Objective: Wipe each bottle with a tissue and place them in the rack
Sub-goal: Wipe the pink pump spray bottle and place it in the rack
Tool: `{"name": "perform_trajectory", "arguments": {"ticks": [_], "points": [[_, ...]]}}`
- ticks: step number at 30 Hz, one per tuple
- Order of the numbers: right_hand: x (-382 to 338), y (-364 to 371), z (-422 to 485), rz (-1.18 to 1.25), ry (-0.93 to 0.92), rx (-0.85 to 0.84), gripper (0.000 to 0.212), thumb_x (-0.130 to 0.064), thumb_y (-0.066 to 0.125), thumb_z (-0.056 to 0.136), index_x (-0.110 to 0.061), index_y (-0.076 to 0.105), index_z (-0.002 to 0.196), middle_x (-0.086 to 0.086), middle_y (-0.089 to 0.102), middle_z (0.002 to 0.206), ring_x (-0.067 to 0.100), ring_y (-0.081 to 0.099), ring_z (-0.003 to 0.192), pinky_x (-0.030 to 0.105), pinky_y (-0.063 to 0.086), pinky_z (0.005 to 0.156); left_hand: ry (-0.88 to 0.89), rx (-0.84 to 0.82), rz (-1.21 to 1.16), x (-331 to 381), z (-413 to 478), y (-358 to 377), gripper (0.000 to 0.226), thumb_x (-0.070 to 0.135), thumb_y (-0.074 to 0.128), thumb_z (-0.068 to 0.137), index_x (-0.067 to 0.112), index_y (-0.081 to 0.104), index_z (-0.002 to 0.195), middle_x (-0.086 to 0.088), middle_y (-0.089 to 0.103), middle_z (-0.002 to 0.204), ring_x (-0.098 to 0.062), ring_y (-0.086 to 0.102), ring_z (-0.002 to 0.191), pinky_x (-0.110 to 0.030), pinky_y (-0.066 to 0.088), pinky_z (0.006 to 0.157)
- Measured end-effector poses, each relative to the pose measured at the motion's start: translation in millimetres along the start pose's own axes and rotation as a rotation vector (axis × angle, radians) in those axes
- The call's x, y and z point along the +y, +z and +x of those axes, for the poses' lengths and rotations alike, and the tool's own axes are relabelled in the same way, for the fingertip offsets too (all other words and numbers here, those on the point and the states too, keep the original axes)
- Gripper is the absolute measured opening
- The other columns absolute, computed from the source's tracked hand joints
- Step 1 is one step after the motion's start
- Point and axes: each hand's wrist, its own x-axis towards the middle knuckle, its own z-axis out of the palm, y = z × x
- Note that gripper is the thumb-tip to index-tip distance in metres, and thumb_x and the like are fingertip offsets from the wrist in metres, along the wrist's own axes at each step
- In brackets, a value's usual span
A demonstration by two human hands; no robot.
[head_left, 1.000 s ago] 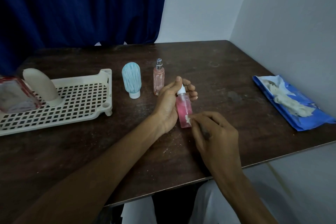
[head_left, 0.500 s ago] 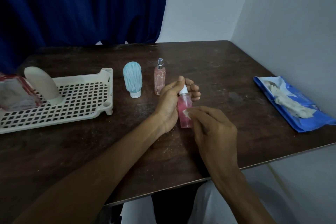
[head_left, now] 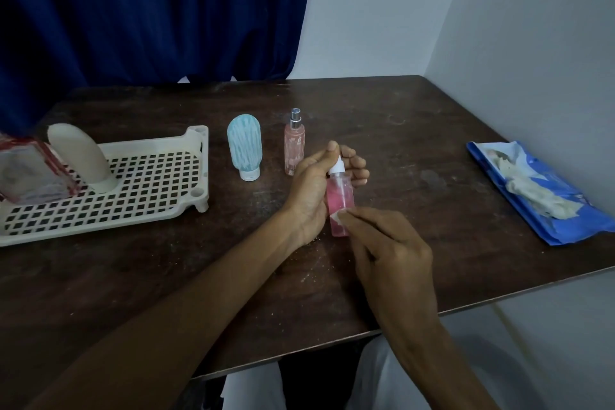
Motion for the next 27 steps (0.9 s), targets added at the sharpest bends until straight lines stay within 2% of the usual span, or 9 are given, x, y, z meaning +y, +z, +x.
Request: {"name": "perform_trajectory", "arguments": {"ticks": [8, 11, 13, 16, 23, 27], "points": [[-5, 2, 10, 0.003, 0.063, -0.006, 0.028, -0.020, 0.054, 0.093, -0.007, 0.078, 0.101, 0.005, 0.072, 0.102, 0.016, 0.066, 0.088, 0.013, 0.047, 0.081, 0.021, -0.018, 0.016, -2, 0, -1, 0.030, 0.024, 0.042, 0.105, 0.005, 0.061, 0.092, -0.007, 0.069, 0.078, -0.019, 0.069, 0.073, -0.031, 0.059, 0.075], [-2, -1, 3, 0.011, 0.076, -0.016, 0.018, -0.012, 0.065, 0.090, -0.011, 0.078, 0.102, 0.002, 0.072, 0.102, 0.015, 0.067, 0.088, 0.016, 0.051, 0.080, 0.020, -0.022, 0.021, -2, 0, -1, 0.030, 0.024, 0.042, 0.105, 0.005, 0.061, 0.091, -0.007, 0.070, 0.078, -0.019, 0.070, 0.074, -0.032, 0.058, 0.077], [1, -4, 4, 0.036, 0.129, -0.016, 0.018, -0.008, 0.073, 0.086, -0.012, 0.078, 0.102, 0.000, 0.073, 0.101, 0.012, 0.067, 0.090, 0.011, 0.048, 0.083, 0.025, -0.025, 0.029, 0, 1, -1, 0.030, 0.024, 0.042, 0.105, 0.005, 0.061, 0.091, -0.007, 0.070, 0.079, -0.019, 0.070, 0.074, -0.032, 0.058, 0.077], [2, -4, 13, 0.098, 0.192, -0.009, 0.018, -0.007, 0.078, 0.083, -0.014, 0.079, 0.100, -0.002, 0.074, 0.097, 0.007, 0.068, 0.088, 0.012, 0.050, 0.082, 0.029, -0.021, 0.028, 0, 0, -2, 0.031, 0.024, 0.042, 0.106, 0.004, 0.061, 0.092, -0.008, 0.069, 0.079, -0.019, 0.070, 0.074, -0.031, 0.058, 0.077], [-2, -6, 10, 0.128, 0.182, -0.035, 0.021, -0.008, 0.081, 0.081, -0.016, 0.079, 0.100, -0.003, 0.074, 0.096, 0.005, 0.068, 0.086, 0.011, 0.051, 0.081, 0.020, -0.015, 0.019, -2, 1, -1, 0.031, 0.025, 0.042, 0.106, 0.004, 0.061, 0.092, -0.008, 0.070, 0.078, -0.020, 0.070, 0.075, -0.032, 0.058, 0.078], [3, -5, 17, 0.113, 0.208, -0.010, 0.019, -0.006, 0.080, 0.081, -0.013, 0.079, 0.098, -0.001, 0.074, 0.095, 0.005, 0.067, 0.084, 0.005, 0.045, 0.083, 0.031, -0.027, 0.034, 0, 1, -2, 0.031, 0.025, 0.042, 0.106, 0.004, 0.061, 0.093, -0.009, 0.070, 0.081, -0.020, 0.070, 0.076, -0.033, 0.058, 0.080]]}}
